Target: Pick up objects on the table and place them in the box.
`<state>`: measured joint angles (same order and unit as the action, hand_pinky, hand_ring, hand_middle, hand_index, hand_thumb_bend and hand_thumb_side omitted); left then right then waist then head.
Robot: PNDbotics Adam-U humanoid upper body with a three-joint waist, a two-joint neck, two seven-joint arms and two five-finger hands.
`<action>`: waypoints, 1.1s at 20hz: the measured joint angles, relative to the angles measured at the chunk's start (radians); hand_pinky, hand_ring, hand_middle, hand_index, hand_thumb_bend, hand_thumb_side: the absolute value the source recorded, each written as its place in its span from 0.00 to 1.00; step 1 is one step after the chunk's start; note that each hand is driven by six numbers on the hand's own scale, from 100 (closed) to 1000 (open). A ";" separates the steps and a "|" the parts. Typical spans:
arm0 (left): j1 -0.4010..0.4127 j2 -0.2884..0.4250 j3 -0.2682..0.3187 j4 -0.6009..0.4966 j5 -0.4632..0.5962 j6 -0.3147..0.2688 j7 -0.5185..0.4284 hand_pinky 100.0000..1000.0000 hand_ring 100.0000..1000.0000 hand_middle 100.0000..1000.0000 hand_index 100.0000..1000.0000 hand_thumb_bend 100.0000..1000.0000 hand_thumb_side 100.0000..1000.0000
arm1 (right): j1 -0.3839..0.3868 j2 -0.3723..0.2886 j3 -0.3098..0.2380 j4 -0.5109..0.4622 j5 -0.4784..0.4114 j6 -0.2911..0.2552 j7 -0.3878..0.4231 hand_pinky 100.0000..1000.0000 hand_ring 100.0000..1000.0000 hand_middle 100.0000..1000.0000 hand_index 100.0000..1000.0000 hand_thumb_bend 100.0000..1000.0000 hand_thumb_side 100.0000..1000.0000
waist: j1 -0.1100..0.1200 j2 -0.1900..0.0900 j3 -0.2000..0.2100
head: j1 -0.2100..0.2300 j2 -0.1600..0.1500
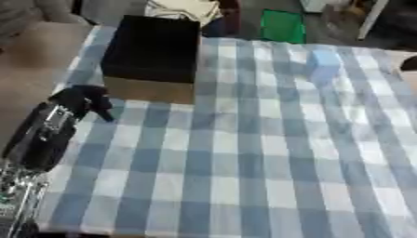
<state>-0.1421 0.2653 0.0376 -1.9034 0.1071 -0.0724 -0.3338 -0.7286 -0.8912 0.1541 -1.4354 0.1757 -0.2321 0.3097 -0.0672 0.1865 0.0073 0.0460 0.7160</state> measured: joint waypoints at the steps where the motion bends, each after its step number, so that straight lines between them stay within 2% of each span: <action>1: -0.001 0.000 -0.002 0.000 0.001 0.000 -0.002 0.89 0.48 0.50 0.72 0.12 0.85 | -0.012 0.008 0.000 0.024 0.009 -0.004 0.002 0.91 0.91 0.96 0.95 0.79 0.12 | -0.001 0.001 0.003 | -0.003 -0.001; 2: -0.003 0.000 -0.004 0.000 0.002 0.000 -0.004 0.89 0.48 0.50 0.72 0.12 0.85 | -0.023 0.016 0.000 0.050 0.018 -0.009 0.003 0.91 0.92 0.96 0.95 0.79 0.12 | -0.003 0.003 0.008 | -0.006 -0.003; 3: -0.006 0.002 -0.006 0.000 0.004 0.001 -0.007 0.89 0.48 0.50 0.72 0.13 0.84 | -0.034 0.023 0.000 0.073 0.026 -0.013 0.004 0.91 0.92 0.95 0.95 0.74 0.11 | -0.004 0.005 0.013 | -0.010 -0.005; 4: -0.009 0.004 -0.009 0.000 0.007 0.001 -0.009 0.89 0.48 0.50 0.72 0.12 0.84 | -0.044 0.030 0.000 0.096 0.033 -0.017 0.004 0.91 0.92 0.95 0.95 0.78 0.12 | -0.004 0.007 0.018 | -0.014 -0.005; 12: -0.053 0.008 -0.036 -0.001 0.025 0.002 -0.035 0.89 0.48 0.50 0.72 0.12 0.84 | -0.104 0.071 -0.024 0.262 0.052 -0.040 -0.002 0.90 0.93 0.93 0.96 0.77 0.10 | -0.009 0.036 0.058 | -0.066 -0.023; 22: -0.113 0.016 -0.078 -0.010 0.049 0.001 -0.077 0.89 0.48 0.50 0.71 0.11 0.84 | -0.145 0.104 -0.044 0.395 0.052 -0.050 -0.019 0.89 0.94 0.92 0.96 0.75 0.09 | -0.009 0.073 0.114 | -0.145 -0.031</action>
<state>-0.2550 0.2811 -0.0404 -1.9131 0.1557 -0.0709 -0.4104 -0.8731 -0.7875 0.1100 -1.0400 0.2280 -0.2823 0.2903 -0.0758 0.2596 0.1213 -0.0995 0.6845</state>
